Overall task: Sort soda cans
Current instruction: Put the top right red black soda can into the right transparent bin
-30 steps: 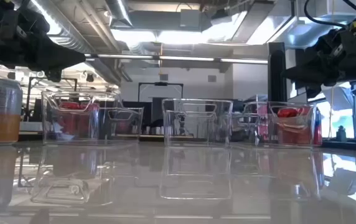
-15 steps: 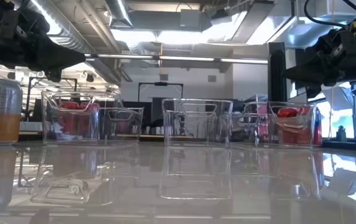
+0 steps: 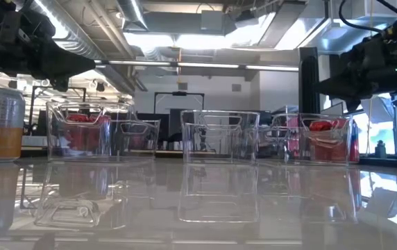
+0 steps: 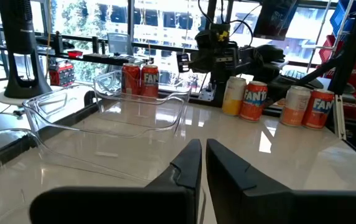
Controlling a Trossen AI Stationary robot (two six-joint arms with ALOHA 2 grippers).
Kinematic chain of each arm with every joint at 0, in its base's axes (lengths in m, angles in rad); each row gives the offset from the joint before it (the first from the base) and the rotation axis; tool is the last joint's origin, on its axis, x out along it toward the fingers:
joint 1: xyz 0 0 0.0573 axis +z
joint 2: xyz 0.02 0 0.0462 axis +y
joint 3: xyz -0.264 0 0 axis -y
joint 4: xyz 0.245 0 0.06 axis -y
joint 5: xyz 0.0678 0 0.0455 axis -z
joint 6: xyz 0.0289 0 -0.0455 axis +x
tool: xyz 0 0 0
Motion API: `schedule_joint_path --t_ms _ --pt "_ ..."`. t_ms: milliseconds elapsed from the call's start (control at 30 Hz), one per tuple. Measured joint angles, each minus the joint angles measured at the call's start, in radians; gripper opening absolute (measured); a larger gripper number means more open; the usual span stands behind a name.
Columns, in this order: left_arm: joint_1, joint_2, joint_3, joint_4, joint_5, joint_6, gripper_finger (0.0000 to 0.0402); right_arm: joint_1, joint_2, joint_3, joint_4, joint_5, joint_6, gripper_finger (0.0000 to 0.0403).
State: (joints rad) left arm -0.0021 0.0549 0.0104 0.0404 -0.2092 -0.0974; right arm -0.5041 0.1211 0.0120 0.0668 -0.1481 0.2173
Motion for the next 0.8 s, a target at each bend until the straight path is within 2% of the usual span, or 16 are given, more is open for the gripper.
schedule_joint_path --t_ms 67,200,267,433,600,800 --pt "0.0 0.0 0.0 0.005 0.0 0.0 0.0017 0.0 0.001 0.0 0.016 0.036 0.042 0.0001" --pt "0.0 0.0 0.0 0.07 -0.001 -0.049 0.0017 0.0 0.0 0.0 0.066 0.033 0.232 0.0001" --pt "0.0 0.0 0.0 0.103 -0.001 -0.091 0.0017 0.0 0.0 0.0 0.09 0.035 0.245 0.0001" --pt "0.014 0.0 0.0 0.217 -0.066 -0.105 0.0017 0.0 -0.002 0.005 0.208 0.216 0.23 0.0001" --pt "0.045 0.0 0.0 0.285 -0.12 -0.069 0.0017 0.0 0.045 0.1 0.297 0.326 0.091 0.0001" --pt "0.091 0.0 0.0 0.285 -0.177 -0.078 0.0017 0.0 0.23 0.306 0.178 0.467 -0.121 0.0001"
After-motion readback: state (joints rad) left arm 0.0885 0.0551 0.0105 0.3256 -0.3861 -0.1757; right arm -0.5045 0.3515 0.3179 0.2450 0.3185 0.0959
